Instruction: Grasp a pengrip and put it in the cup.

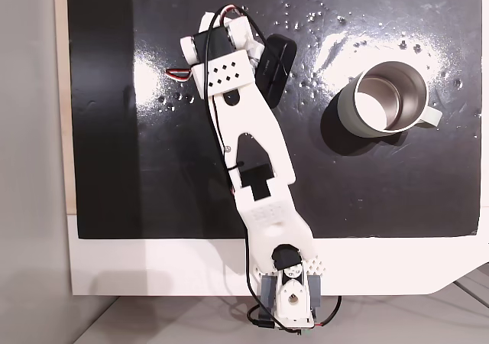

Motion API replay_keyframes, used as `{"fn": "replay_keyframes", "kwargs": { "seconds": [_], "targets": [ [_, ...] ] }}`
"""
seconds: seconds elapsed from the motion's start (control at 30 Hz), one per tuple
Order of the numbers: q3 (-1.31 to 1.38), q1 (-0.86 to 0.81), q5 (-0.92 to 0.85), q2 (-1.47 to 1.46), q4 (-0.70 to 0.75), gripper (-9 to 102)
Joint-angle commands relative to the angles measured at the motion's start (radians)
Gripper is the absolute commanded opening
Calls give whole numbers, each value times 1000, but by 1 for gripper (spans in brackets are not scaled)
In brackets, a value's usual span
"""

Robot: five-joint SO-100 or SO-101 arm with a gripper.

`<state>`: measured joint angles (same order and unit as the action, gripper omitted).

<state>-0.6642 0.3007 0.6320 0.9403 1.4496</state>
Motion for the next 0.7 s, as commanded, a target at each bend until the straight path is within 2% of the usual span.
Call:
{"fn": "replay_keyframes", "kwargs": {
  "seconds": [0.0, 0.33, 0.5, 0.67],
  "targets": [
    [-75, 17, -46, 239, 21, 0],
    [-393, -78, -212, 641, 167, 0],
    [-362, -206, -330, 713, 328, 0],
    [-359, -373, -515, 784, 337, 0]
  ]
}}
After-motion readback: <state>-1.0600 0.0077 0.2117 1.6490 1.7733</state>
